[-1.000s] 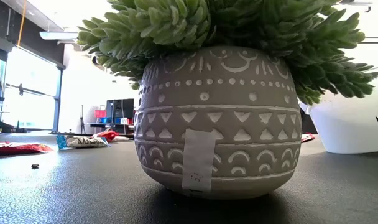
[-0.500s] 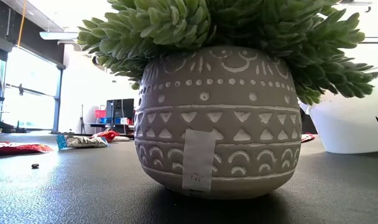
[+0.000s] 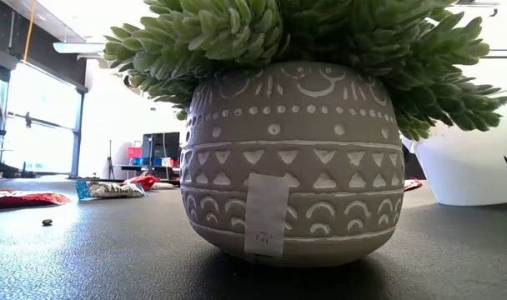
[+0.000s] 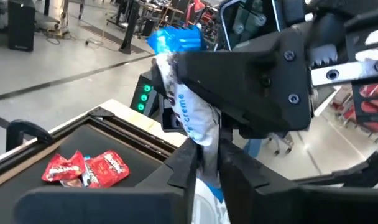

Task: Sort candy
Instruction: Put the white candy wrapper into the white bucket

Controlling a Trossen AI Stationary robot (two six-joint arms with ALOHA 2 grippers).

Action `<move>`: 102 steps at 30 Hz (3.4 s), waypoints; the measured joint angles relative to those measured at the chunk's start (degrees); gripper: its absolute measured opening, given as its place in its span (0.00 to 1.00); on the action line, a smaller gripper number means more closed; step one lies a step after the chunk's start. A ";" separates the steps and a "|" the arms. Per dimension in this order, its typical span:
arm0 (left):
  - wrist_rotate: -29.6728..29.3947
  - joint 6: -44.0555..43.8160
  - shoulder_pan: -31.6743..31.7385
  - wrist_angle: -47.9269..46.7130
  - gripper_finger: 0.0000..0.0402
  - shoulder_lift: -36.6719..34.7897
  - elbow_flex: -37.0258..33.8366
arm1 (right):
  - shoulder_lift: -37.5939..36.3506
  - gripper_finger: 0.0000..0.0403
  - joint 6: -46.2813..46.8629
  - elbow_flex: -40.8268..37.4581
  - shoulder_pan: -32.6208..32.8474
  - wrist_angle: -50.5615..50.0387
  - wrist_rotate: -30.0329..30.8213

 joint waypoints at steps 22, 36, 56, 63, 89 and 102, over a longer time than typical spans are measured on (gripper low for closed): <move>4.75 -0.85 -0.60 -24.04 0.26 -11.66 -0.04 | -14.88 0.04 13.22 0.02 2.41 -42.08 -0.20; 4.09 -2.01 -0.71 -32.97 0.24 -14.12 -0.02 | -20.26 0.04 47.16 0.02 16.09 -83.02 -6.43; 1.10 -1.56 -0.62 -34.38 0.24 -14.12 -0.02 | -19.10 0.38 48.04 0.00 16.13 -93.70 -16.90; 1.14 -3.52 -0.62 -45.48 0.24 -14.12 -0.02 | -19.12 0.39 48.00 0.00 16.13 -93.62 -20.07; 4.15 -15.65 -0.63 -54.72 0.24 -11.09 -28.26 | -19.32 0.39 33.62 0.00 16.13 -70.86 -14.98; 5.43 -17.11 -0.71 -48.42 0.24 -4.18 -28.96 | -19.32 0.39 34.05 0.00 16.13 -69.57 -15.06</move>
